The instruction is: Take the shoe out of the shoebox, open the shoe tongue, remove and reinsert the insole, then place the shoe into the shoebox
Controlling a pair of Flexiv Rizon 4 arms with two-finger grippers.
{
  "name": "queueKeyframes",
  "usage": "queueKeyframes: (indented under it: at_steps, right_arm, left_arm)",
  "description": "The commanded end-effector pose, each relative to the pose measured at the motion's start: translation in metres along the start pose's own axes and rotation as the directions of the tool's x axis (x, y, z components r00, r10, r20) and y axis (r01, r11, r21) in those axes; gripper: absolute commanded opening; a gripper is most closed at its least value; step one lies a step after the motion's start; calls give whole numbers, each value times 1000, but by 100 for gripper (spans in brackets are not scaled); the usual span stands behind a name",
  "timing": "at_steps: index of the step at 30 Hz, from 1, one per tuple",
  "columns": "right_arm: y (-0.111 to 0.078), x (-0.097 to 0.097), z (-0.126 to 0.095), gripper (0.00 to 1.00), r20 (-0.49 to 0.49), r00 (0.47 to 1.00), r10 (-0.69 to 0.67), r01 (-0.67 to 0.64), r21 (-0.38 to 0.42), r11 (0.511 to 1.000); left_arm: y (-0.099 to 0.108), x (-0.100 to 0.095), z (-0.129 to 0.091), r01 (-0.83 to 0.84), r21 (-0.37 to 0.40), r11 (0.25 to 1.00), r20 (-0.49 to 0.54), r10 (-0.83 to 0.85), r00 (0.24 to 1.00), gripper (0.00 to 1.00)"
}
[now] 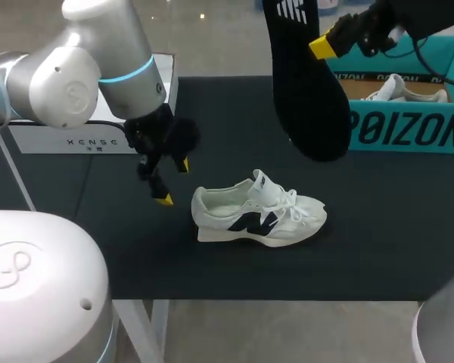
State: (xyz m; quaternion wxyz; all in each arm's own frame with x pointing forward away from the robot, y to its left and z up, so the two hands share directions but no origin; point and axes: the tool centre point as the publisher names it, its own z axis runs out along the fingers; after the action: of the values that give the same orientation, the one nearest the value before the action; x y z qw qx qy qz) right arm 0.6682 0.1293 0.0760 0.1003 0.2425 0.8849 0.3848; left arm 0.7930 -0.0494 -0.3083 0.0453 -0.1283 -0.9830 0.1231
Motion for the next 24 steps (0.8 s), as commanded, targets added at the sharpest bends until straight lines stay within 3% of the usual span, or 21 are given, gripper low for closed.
queueKeyframes:
  at_steps: [1,11,18,24]
  right_arm:
    - [2,-1,2,0,-1,1000,2,-2,4,1000]
    - [2,-1,2,0,-1,1000,2,-2,4,1000]
    - [2,-1,2,0,-1,1000,2,-2,4,1000]
    - [2,-1,2,0,-1,1000,2,-2,4,1000]
  left_arm:
    - [-8,-6,-4,-19,5,1000,29,19,999,100]
    - [-41,-33,-11,-26,-6,1000,44,27,999,100]
    - [-65,-59,19,-54,38,998,21,54,998,100]
    - [-81,-69,57,-68,66,995,-2,68,998,100]
